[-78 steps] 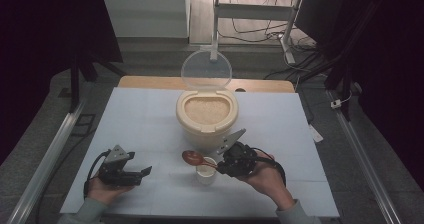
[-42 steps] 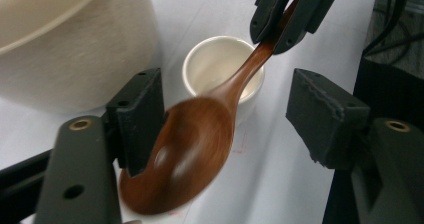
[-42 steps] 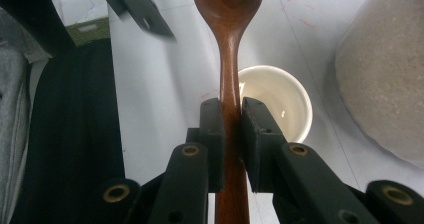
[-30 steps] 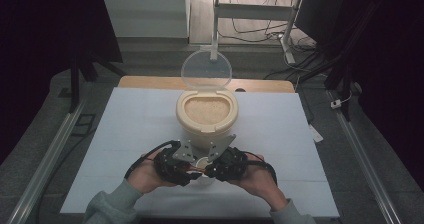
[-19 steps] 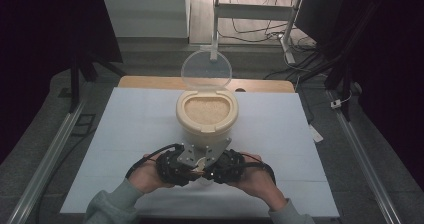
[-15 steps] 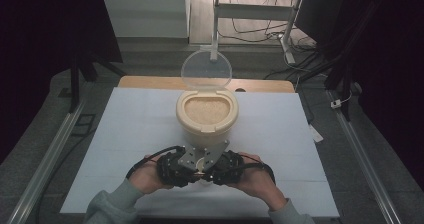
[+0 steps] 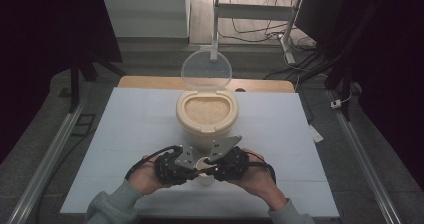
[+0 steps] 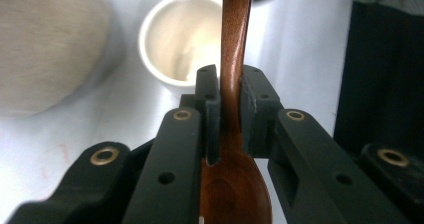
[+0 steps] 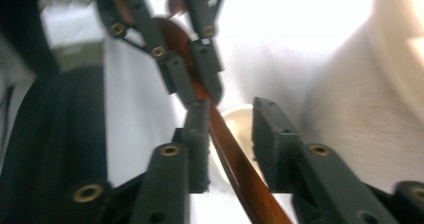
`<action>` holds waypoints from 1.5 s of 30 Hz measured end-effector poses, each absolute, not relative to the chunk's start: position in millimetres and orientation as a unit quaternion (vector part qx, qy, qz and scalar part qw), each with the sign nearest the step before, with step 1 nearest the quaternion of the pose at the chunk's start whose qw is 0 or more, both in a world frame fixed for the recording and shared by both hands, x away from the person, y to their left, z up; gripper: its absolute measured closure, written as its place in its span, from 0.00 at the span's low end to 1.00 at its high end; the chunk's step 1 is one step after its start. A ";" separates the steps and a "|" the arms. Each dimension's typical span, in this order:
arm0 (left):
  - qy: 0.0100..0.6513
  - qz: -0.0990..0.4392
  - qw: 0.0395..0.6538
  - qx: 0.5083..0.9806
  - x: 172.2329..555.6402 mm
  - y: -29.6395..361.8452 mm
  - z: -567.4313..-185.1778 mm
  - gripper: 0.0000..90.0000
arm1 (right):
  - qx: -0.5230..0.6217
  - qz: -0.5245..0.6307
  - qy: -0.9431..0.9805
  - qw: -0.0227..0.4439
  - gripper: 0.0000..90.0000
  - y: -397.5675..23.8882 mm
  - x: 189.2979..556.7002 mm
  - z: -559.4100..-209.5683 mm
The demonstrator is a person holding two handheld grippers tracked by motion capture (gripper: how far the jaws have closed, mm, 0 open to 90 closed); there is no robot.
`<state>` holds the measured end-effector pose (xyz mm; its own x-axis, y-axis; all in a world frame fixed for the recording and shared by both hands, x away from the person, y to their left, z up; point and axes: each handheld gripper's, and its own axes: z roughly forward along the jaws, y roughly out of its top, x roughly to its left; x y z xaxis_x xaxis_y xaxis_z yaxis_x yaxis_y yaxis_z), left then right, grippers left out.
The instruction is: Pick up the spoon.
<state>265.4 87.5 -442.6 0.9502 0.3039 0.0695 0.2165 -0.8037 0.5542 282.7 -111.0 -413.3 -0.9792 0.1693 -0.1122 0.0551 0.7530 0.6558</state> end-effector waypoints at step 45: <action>0.176 0.164 0.327 0.914 258.2 85.4 -442.2 0.88 | 0.344 0.495 0.796 0.062 0.51 -149.2 279.5 -437.0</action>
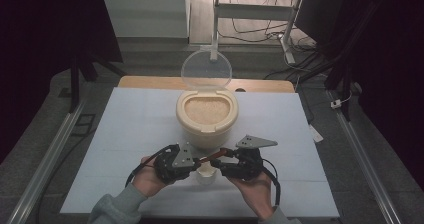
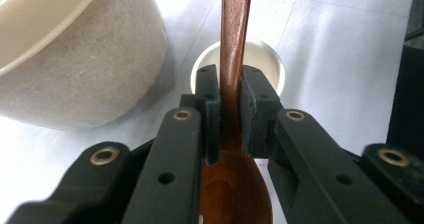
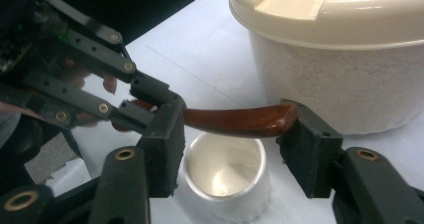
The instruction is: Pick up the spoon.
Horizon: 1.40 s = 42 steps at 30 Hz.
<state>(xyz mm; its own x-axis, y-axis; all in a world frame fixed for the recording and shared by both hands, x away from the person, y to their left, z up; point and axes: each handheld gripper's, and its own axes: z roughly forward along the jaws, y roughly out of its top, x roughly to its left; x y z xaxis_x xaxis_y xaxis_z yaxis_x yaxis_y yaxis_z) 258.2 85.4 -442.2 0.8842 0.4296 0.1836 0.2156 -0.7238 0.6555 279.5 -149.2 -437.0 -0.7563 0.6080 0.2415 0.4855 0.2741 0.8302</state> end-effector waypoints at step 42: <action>0.170 0.191 0.316 0.914 253.6 83.3 -441.5 0.87 | 0.315 0.594 0.740 -0.017 0.91 -148.7 281.6 -439.5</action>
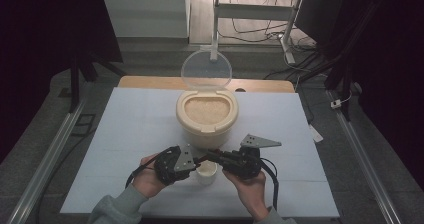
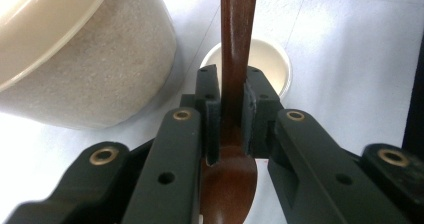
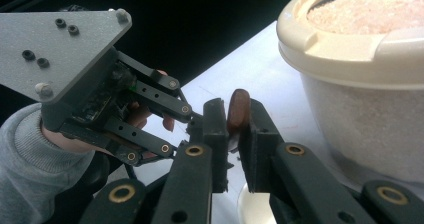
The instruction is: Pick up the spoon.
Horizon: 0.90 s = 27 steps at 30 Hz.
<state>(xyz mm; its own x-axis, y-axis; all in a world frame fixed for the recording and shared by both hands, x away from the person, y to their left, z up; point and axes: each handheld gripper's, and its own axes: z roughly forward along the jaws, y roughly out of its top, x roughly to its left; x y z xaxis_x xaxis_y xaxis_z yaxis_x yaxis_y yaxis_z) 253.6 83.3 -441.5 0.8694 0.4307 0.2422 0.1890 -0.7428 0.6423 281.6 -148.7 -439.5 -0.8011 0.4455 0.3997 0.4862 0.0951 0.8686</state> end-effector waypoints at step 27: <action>0.285 0.160 0.414 0.850 254.6 138.4 -449.8 0.36 | -0.317 -0.649 -0.692 -0.003 0.92 -186.4 288.6 -423.0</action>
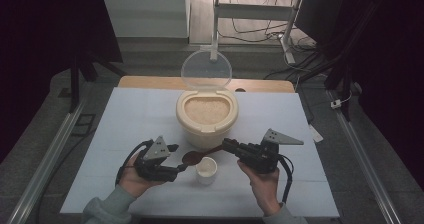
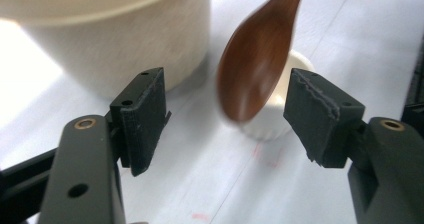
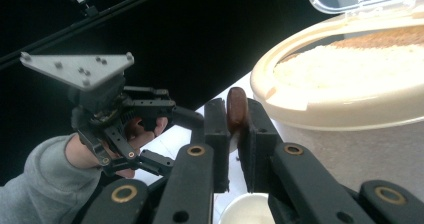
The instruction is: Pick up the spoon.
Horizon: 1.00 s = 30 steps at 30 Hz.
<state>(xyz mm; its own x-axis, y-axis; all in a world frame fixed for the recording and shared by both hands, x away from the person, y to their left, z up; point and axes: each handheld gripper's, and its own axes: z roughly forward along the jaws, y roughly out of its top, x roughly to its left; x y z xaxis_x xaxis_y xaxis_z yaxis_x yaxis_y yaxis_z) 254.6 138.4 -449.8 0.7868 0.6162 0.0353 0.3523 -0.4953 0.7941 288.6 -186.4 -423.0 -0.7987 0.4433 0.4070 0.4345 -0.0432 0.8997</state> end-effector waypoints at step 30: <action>0.402 0.164 0.411 0.802 241.0 224.8 -500.6 0.32 | 0.318 0.678 0.662 0.022 0.92 -223.6 288.4 -404.1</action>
